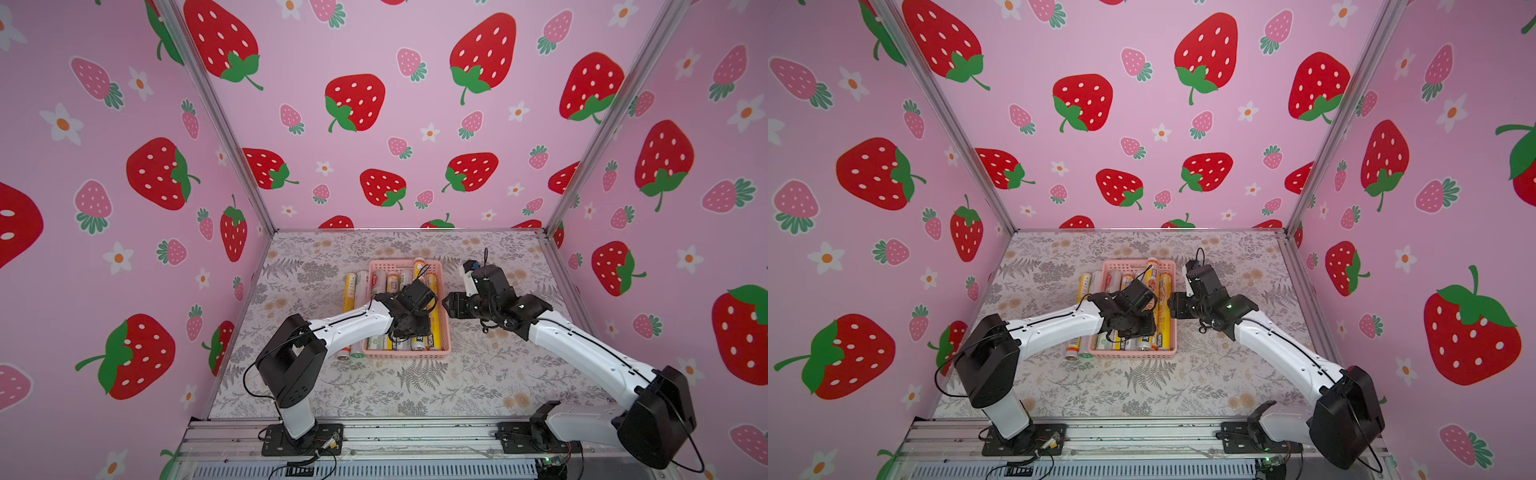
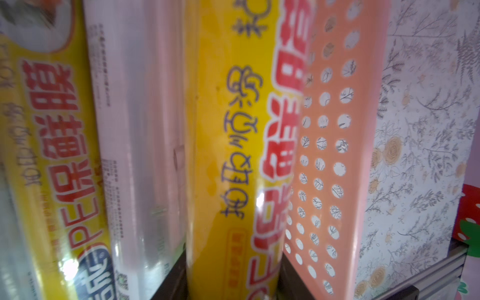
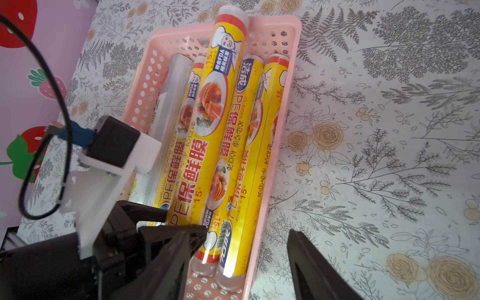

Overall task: Put the plastic wrap into the basket
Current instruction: Place the plastic wrap in the basket.

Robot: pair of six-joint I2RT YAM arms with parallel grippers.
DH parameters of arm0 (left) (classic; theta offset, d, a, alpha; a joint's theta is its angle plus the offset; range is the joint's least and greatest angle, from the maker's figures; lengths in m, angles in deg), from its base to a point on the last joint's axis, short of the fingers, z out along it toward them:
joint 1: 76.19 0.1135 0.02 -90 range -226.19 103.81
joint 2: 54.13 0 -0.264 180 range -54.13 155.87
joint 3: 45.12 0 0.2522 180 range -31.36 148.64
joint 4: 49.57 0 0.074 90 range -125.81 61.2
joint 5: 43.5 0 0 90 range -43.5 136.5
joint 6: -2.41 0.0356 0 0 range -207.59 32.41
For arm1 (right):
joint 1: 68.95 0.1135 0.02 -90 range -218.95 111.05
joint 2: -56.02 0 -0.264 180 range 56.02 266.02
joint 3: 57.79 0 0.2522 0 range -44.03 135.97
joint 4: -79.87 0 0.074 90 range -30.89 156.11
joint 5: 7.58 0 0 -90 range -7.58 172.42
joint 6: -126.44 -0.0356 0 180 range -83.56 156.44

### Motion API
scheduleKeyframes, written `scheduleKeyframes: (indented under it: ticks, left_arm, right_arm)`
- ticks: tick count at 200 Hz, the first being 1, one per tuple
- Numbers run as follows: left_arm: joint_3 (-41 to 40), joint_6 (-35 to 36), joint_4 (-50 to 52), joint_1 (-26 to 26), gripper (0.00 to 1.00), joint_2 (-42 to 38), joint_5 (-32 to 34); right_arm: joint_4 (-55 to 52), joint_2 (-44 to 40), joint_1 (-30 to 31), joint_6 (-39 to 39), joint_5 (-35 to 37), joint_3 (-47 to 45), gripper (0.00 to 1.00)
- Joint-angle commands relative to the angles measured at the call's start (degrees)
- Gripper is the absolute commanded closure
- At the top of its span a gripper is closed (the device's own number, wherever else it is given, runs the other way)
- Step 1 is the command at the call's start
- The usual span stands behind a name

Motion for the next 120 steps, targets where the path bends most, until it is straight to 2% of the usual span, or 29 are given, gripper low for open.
scheduleKeyframes:
  ticks: [1, 41, 95, 120]
  left_arm:
    - [1.93, -1.43, -1.25, -1.76, 0.59, 0.18, 0.81]
    - [1.50, -2.05, -2.99, -2.36, 0.53, 2.46, -0.10]
    - [4.49, -0.86, -1.87, -3.30, 0.36, 3.65, -0.08]
    - [5.04, -0.18, -0.82, -3.80, 0.35, 2.05, -0.13]
  right_arm:
    - [2.22, 0.66, -0.28, 0.90, -0.20, -0.41, 0.36]
    - [2.79, 2.45, -0.35, 0.49, -0.91, 0.58, 0.36]
    - [3.02, 0.41, -0.28, -0.33, -0.84, -0.12, 0.35]
    - [2.58, -0.37, -0.30, -0.65, -0.90, 0.14, 0.35]
